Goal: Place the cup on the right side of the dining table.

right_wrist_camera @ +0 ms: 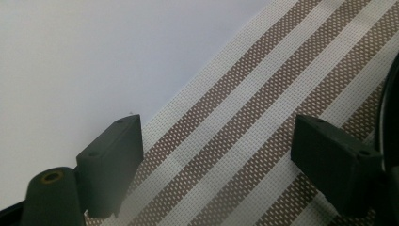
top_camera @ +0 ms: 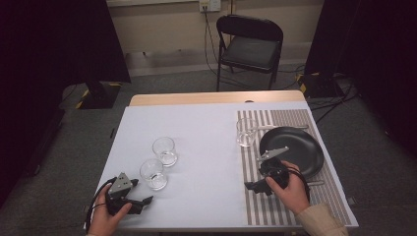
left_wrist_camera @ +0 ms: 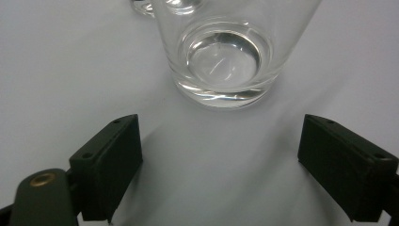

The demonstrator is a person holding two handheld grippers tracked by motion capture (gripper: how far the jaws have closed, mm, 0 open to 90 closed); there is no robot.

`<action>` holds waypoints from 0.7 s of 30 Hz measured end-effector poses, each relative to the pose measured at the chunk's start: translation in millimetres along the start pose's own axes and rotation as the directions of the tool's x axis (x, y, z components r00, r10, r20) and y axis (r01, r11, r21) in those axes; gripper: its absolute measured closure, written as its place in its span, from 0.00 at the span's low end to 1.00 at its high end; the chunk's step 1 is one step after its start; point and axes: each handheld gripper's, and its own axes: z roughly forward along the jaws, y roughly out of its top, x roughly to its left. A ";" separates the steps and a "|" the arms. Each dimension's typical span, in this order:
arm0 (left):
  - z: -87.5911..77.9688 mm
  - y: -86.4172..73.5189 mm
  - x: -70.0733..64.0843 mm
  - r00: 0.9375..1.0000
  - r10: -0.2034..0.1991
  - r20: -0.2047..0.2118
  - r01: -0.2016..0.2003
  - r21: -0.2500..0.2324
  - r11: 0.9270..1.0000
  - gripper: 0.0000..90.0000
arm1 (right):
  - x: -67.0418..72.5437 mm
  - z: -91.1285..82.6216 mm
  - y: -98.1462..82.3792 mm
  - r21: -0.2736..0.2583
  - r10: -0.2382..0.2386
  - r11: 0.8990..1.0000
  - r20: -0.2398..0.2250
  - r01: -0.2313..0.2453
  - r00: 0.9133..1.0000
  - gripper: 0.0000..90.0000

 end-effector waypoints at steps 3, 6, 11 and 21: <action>0.0 0.0 0.1 1.000 0.002 0.000 -0.002 0.000 1.000 0.15 | 0.1 0.6 -2.0 0.005 0.000 1.000 0.002 0.000 1.000 0.18; 0.1 -0.1 -0.3 1.000 -0.005 0.001 0.005 -0.001 1.000 0.15 | 0.0 0.6 -3.3 0.005 -0.006 1.000 -0.001 0.006 1.000 0.18; 0.1 -0.1 -0.2 1.000 -0.004 0.001 0.004 -0.001 1.000 0.15 | 0.4 1.5 -4.3 0.009 -0.006 1.000 0.003 0.006 1.000 0.18; 0.0 0.0 0.0 1.000 0.001 -0.001 -0.001 0.000 1.000 0.15 | 0.9 1.8 -5.9 0.002 -0.023 1.000 0.004 0.023 1.000 0.18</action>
